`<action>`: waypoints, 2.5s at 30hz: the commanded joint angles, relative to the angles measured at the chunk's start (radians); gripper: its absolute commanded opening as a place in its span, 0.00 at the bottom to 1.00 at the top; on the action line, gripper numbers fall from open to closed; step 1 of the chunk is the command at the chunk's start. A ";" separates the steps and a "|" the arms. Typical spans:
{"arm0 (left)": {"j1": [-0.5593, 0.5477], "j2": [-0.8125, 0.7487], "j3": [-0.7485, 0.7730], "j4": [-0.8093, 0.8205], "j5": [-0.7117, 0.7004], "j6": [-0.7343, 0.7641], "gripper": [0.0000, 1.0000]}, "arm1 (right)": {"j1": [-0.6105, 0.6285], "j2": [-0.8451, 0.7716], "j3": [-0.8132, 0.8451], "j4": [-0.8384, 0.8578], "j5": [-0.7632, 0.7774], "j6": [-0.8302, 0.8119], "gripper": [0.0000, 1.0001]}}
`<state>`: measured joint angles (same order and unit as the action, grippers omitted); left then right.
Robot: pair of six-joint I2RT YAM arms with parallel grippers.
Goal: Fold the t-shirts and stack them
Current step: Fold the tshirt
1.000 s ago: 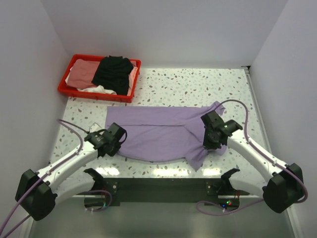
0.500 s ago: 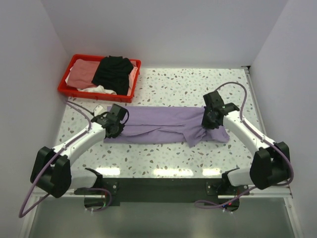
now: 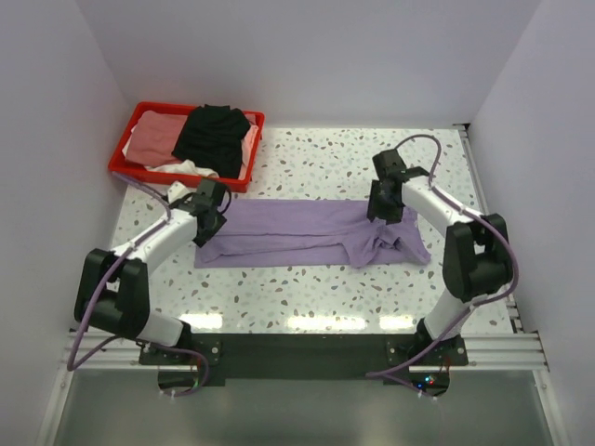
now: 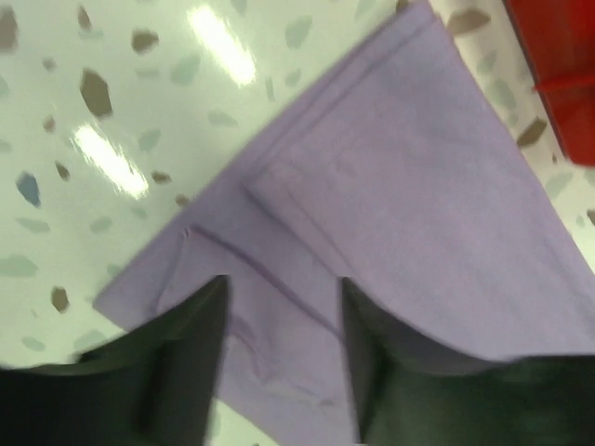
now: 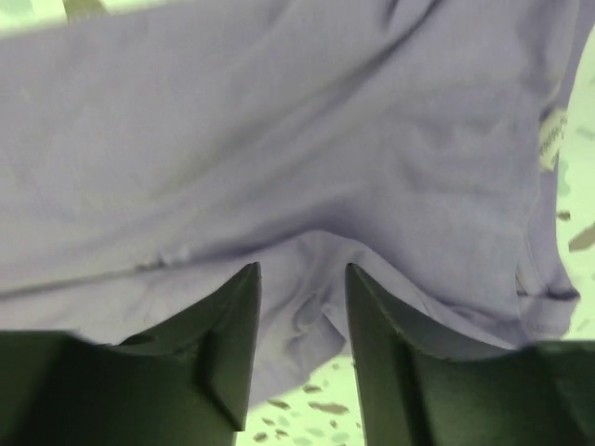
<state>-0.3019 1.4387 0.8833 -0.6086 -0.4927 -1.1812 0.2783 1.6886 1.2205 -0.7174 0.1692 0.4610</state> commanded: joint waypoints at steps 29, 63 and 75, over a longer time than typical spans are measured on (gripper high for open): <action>0.063 -0.135 -0.230 0.145 0.138 0.144 0.49 | -0.011 -0.492 -0.334 0.081 -0.289 -0.130 0.99; 0.090 -0.084 -0.103 0.155 0.071 0.209 0.00 | -0.011 -0.497 -0.300 -0.001 -0.172 -0.156 0.99; 0.136 -0.017 -0.027 0.135 0.054 0.131 0.00 | -0.011 -0.497 -0.308 0.010 -0.172 -0.163 0.99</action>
<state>-0.1837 1.4006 0.7998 -0.4797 -0.4015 -1.0164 0.2672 1.2083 0.8822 -0.6968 -0.0166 0.3187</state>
